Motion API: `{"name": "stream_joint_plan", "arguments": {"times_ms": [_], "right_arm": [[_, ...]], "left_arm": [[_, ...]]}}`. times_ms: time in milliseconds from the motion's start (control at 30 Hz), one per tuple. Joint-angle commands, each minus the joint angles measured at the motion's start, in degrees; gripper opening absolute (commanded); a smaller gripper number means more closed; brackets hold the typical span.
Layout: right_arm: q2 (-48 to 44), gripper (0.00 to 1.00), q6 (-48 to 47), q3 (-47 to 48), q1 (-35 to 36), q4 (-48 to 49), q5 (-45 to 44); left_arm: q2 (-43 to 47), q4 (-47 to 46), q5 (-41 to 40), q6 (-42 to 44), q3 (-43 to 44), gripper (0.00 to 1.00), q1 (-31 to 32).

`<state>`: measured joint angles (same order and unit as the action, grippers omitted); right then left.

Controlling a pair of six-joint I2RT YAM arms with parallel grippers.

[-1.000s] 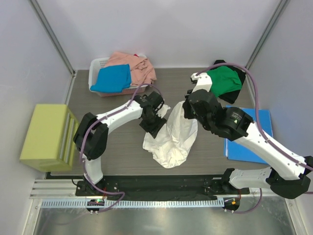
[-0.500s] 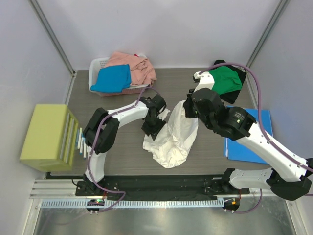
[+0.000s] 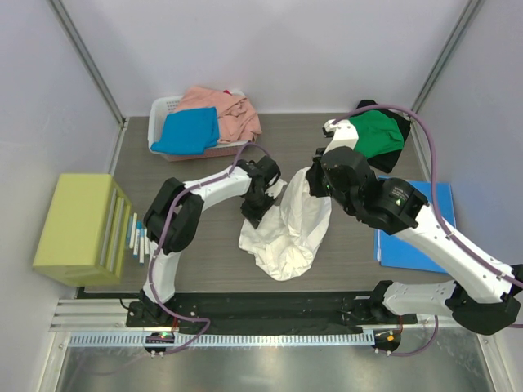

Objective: Fold and stack the t-shirts
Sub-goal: Flatten the tshirt out

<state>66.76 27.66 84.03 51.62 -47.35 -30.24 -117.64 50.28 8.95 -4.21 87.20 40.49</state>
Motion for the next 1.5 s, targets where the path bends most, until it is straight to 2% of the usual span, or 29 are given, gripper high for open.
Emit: {"name": "stream_joint_plan", "arguments": {"times_ms": [0, 133, 233, 267, 367, 533, 633, 833, 967, 1100, 1267, 1333, 1467], "right_arm": [[-1.64, 0.01, 0.73, -0.27, -0.37, 3.06, 0.27], [-1.46, 0.01, 0.47, -0.62, -0.55, 3.58, 0.44], [-1.37, 0.01, -0.32, -0.53, -1.16, 3.93, 0.36], [-1.28, 0.01, -0.76, -0.53, -1.25, 3.94, 0.36], [-0.84, 0.01, -1.03, -0.01, -2.04, 4.28, 1.67], [-0.40, 0.01, -1.38, 0.26, -2.22, 4.72, 2.20], [-0.75, 0.01, -2.43, -0.35, -2.48, 5.34, 0.89], [-4.00, 0.01, -5.33, 0.52, -3.89, 6.40, -2.01], [-6.20, 0.01, -4.11, 3.41, -3.89, 1.93, -2.28], [-8.75, 0.01, -0.42, 7.80, -3.89, -5.97, 2.10], [-14.19, 0.01, 2.22, 12.73, -3.89, -11.26, 8.17], [-15.51, 0.01, 3.01, 15.63, -3.89, -13.02, 9.14], [-17.45, 0.01, 4.06, 19.15, -3.89, -16.10, 11.52]], "left_arm": [[2.06, -0.01, -0.78, 0.34, 1.66, 0.00, -0.85], [5.05, 1.04, -0.17, 1.04, 3.06, 0.00, -4.79], [7.68, 3.06, 1.41, 1.39, 6.22, 0.00, -11.20], [8.48, 3.59, 3.51, 1.13, 7.62, 0.00, -15.31], [11.99, 3.95, 6.34, 0.96, 8.17, 0.00, -20.35], [16.21, 6.23, 7.13, 1.83, 8.60, 0.00, -20.89], [20.16, 8.85, 8.54, 2.01, 12.11, 0.00, -22.82], [23.16, 19.74, 8.36, 6.22, 31.50, 0.00, -28.70], [26.58, 25.82, 7.75, 10.61, 38.83, 0.00, -32.48], [33.34, 32.85, 7.04, 19.91, 40.60, 0.00, -33.46], [48.45, 36.91, 7.49, 31.08, 35.24, 0.00, -33.46], [52.58, 36.82, 6.70, 31.89, 34.62, 0.00, -33.37], [53.22, 40.59, 3.27, 31.89, 38.83, 0.00, -33.46]]}}
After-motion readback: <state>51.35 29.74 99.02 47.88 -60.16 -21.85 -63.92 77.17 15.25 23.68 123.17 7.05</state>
